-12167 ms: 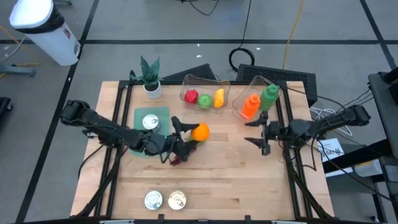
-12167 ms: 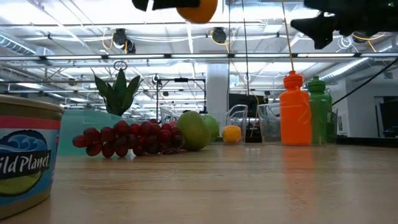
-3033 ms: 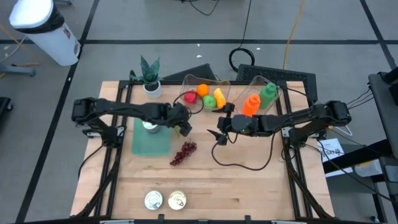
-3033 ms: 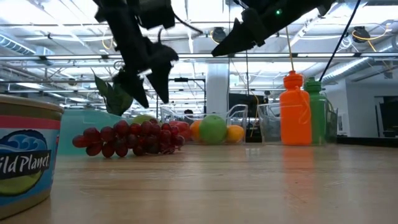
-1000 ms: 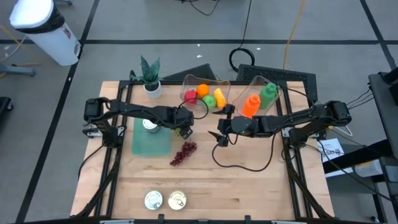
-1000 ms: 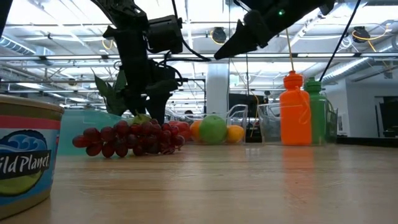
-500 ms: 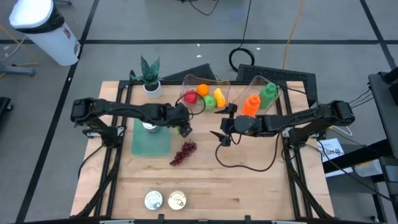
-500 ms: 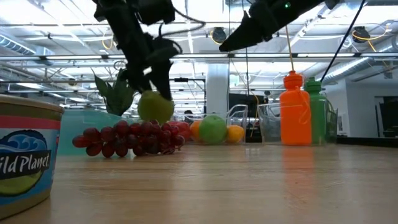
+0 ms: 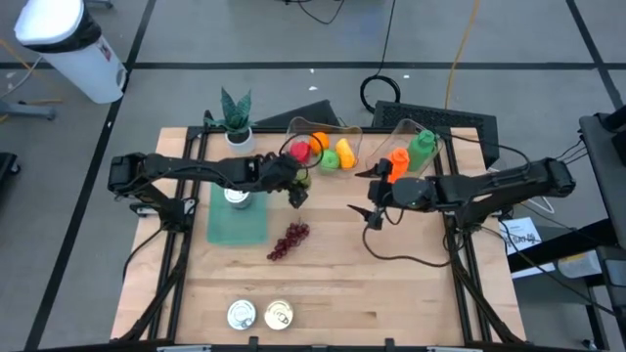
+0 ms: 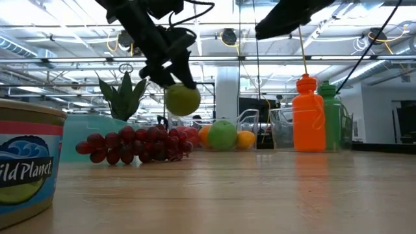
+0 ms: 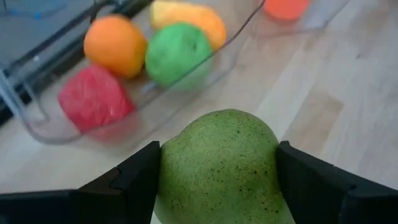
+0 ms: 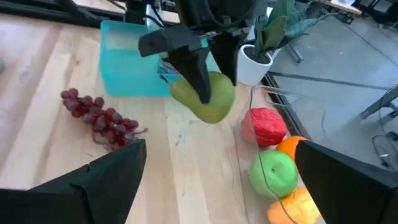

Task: Pick & Place Food Item
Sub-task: Put the green pear into the left transparent bin

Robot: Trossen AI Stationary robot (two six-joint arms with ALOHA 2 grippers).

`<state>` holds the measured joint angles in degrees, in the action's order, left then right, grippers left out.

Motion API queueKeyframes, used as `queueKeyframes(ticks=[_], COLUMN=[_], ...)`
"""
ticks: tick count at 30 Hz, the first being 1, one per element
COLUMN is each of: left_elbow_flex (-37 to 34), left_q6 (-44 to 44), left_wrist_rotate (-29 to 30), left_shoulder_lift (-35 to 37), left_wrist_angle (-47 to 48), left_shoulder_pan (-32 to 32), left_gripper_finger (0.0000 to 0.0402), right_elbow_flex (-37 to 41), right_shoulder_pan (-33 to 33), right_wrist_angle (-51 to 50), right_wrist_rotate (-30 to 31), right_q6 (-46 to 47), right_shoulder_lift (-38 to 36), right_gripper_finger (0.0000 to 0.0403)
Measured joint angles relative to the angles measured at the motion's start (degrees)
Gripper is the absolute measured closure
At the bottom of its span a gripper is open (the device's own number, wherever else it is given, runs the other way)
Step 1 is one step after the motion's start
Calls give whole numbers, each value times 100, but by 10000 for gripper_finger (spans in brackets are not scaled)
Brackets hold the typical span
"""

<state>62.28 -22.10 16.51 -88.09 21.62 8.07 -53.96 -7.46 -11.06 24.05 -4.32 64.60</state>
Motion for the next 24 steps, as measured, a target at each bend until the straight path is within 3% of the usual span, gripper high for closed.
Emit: queueKeyframes(ticks=[5, 12, 19, 24], left_elbow_flex=[4, 9, 20, 20], left_q6=[406, 744, 996, 991], left_wrist_rotate=[-110, -132, -533, -758], left_shoulder_lift=[4, 5, -321, -805], left_wrist_angle=[-566, -1795, -3324, -4270], left_shoulder_pan=[175, 562, 953, 1232], left_gripper_finger=[112, 129, 114, 125], right_elbow_flex=[0, 19, 544, 972], right_shoulder_pan=[-120, -331, -570, -665], right_wrist_angle=[-433, -798, -293, 359], right_wrist_rotate=[-3, -3, 11, 14], right_q6=[245, 605, 668, 617], right_shoulder_lift=[-379, -702, -893, -1068], right_gripper_finger=[8, 8, 8, 8])
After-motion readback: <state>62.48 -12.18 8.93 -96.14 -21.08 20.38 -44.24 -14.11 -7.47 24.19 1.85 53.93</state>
